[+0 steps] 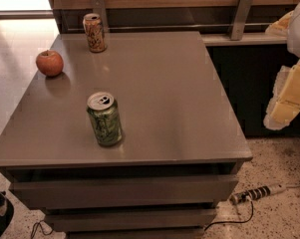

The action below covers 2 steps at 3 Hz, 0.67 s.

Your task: Move green can near orange can

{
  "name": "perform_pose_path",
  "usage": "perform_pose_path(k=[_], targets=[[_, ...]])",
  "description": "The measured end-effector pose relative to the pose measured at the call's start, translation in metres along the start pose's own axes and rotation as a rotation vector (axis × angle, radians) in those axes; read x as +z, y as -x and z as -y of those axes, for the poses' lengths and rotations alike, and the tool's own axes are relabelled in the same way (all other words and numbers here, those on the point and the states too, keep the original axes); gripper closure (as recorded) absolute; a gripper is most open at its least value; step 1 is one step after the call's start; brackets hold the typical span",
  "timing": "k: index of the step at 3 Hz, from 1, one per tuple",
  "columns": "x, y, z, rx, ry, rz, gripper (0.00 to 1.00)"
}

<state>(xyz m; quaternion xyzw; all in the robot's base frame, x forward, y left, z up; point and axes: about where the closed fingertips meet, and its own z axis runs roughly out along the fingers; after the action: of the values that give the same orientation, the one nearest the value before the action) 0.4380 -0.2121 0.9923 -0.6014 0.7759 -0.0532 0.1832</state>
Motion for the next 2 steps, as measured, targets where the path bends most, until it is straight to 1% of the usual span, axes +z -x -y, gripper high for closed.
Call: perform_pose_path(k=[1,2], targets=[[0.0,0.0,0.0,0.0,0.0,0.0,0.0],[0.012,0.012,0.001,0.01,0.014,0.032,0.0]])
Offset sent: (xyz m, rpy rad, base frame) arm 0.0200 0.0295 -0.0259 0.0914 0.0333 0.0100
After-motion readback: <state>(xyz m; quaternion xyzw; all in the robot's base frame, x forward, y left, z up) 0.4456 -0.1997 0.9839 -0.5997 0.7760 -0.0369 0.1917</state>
